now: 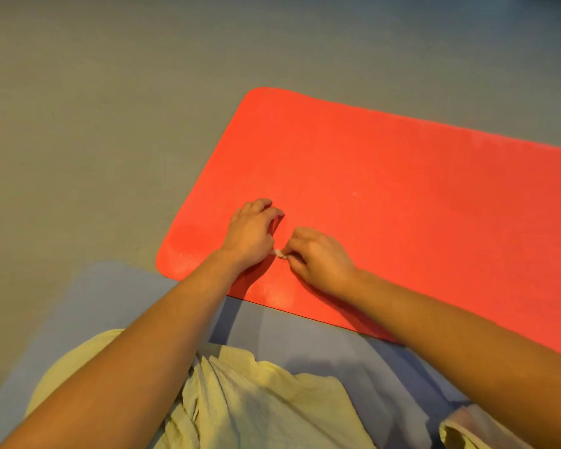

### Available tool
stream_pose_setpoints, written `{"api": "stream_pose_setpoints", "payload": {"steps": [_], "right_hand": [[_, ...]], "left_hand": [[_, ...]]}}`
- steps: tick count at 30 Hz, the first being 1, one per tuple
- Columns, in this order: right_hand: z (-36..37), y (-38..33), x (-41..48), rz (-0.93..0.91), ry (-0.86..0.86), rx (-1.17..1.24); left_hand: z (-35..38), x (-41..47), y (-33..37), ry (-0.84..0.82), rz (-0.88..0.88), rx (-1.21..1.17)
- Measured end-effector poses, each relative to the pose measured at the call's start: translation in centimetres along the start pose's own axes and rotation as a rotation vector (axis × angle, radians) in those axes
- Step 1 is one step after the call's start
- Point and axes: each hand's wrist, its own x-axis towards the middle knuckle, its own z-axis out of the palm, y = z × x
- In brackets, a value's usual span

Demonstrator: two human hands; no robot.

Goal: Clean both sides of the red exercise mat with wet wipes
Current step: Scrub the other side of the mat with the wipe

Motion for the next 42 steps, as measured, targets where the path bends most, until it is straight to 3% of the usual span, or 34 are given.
{"api": "stream_pose_setpoints", "payload": {"steps": [3,5,13,21,30,38,42], "right_hand": [[-0.9,2.0,2.6,0.196,0.065,-0.038],[-0.7,1.2,2.3,0.205,0.054,-0.041],[-0.4,-1.2,-4.0,-0.156,-0.092,0.03],[-1.9,4.6,4.7,0.251,0.086,-0.095],[-0.7,2.5,-1.5,-0.078,-0.004,-0.067],[-2.7,9.1,7.8,0.293,0.133,-0.177],[-2.0,7.1,6.0,0.265,0.138,-0.173]], "left_hand": [[0.5,0.1,-0.4,0.027,0.031,-0.004],[0.5,0.0,-0.4,0.03,0.03,-0.003],[0.7,0.4,0.6,0.026,0.032,0.002],[1.0,0.7,0.3,0.005,0.076,-0.016],[1.1,1.0,0.8,0.052,0.058,0.047],[1.2,1.3,1.0,0.078,0.047,0.094],[1.1,1.1,0.8,0.066,0.048,0.092]]}}
